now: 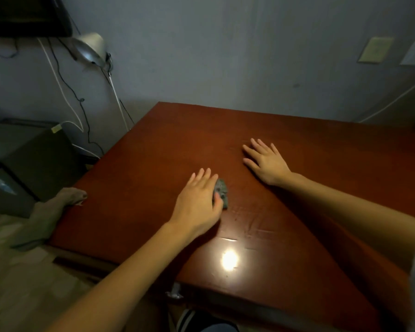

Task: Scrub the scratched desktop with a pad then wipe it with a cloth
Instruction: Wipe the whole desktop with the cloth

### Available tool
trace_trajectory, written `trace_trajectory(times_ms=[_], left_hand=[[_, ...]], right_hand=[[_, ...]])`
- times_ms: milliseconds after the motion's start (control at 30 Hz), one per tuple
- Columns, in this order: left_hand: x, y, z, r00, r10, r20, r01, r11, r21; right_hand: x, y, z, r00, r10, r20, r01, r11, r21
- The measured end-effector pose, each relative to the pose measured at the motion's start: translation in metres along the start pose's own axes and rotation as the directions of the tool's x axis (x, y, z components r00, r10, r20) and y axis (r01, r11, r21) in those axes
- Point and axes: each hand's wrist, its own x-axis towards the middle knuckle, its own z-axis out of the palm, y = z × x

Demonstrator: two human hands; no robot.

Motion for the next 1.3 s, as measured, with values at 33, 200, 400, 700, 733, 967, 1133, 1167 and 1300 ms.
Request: trace_trajectory(times_ms=[33, 200, 400, 700, 733, 967, 1133, 1167, 1300], left_hand=[[-0.011, 0.001, 0.000, 0.999, 0.033, -0.001, -0.033, 0.999, 0.013], [-0.015, -0.008, 0.005, 0.995, 0.071, 0.064, -0.078, 0.991, 0.105], [0.100, -0.040, 0.013, 0.977, -0.108, 0.186, 0.076, 0.982, 0.171], [0.007, -0.031, -0.003, 0.954, 0.164, 0.250, -0.197, 0.974, 0.111], [0.006, -0.033, -0.004, 0.946, 0.157, 0.285, -0.187, 0.979, 0.081], [0.152, -0.051, 0.018, 0.948, -0.020, 0.316, -0.007, 0.996, 0.085], [0.168, -0.039, 0.024, 0.961, -0.028, 0.275, -0.021, 0.984, 0.176], [0.150, -0.037, 0.021, 0.971, 0.001, 0.240, -0.056, 0.973, 0.223], [0.072, -0.045, 0.007, 0.973, 0.129, 0.191, -0.172, 0.958, 0.230]], right_hand=[[0.005, 0.002, 0.001, 1.000, 0.015, 0.004, -0.015, 1.000, 0.018], [0.027, 0.009, 0.004, 0.991, 0.124, 0.059, -0.126, 0.991, 0.034], [0.028, 0.011, 0.008, 0.992, 0.117, 0.051, -0.117, 0.993, 0.004], [0.026, 0.008, 0.007, 0.991, 0.116, 0.059, -0.116, 0.993, -0.012], [0.026, 0.008, 0.007, 0.992, 0.115, 0.056, -0.114, 0.993, -0.013], [0.028, 0.011, 0.013, 0.993, 0.121, 0.004, -0.121, 0.993, -0.001], [0.026, 0.009, 0.011, 0.992, 0.125, 0.003, -0.125, 0.992, 0.000], [0.026, 0.009, 0.011, 0.992, 0.128, 0.005, -0.128, 0.992, -0.002], [0.026, 0.009, 0.011, 0.992, 0.123, 0.018, -0.123, 0.992, -0.010]])
